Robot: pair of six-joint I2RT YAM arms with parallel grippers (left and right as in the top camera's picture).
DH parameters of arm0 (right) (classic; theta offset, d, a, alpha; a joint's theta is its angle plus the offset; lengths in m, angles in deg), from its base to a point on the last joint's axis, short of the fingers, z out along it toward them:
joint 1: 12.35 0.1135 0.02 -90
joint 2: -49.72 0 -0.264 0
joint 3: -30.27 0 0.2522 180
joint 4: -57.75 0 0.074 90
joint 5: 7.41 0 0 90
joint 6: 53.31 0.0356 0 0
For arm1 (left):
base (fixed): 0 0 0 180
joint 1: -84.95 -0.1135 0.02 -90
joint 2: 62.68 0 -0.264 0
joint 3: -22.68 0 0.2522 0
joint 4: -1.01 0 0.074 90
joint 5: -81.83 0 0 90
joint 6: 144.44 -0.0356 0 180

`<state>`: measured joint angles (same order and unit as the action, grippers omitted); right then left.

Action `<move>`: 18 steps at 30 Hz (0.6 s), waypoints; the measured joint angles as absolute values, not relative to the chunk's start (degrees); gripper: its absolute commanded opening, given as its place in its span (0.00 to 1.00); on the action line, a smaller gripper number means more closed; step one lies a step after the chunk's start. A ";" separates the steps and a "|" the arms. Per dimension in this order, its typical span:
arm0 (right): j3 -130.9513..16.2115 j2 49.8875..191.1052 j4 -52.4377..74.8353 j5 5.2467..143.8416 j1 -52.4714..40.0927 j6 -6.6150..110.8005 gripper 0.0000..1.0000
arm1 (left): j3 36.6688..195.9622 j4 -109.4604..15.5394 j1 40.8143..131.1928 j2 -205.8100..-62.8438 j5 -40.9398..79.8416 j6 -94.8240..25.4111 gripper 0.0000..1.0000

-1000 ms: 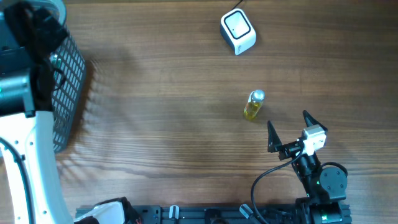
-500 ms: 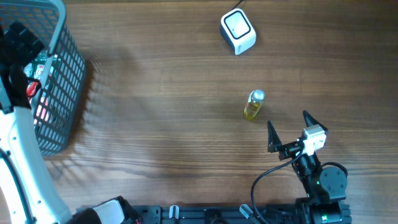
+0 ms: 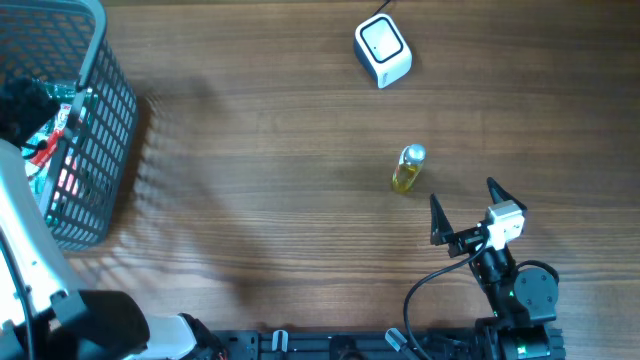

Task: Scan the item barcode
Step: 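Return the left gripper to the basket and grasp the green-capped jar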

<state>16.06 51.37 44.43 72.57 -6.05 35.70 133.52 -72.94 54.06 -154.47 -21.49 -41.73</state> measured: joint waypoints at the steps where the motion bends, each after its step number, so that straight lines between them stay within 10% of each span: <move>1: 16.06 51.37 44.43 72.57 -6.05 35.68 1.00 | 133.52 -73.24 53.86 -155.19 -21.36 -41.73 1.00; 18: 16.06 51.37 44.43 72.57 -6.05 35.68 1.00 | 130.81 -76.63 52.27 -164.28 -21.05 -41.56 1.00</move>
<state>16.06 51.37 44.43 72.57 -6.05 35.68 130.81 -76.63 52.27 -164.28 -21.05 -41.56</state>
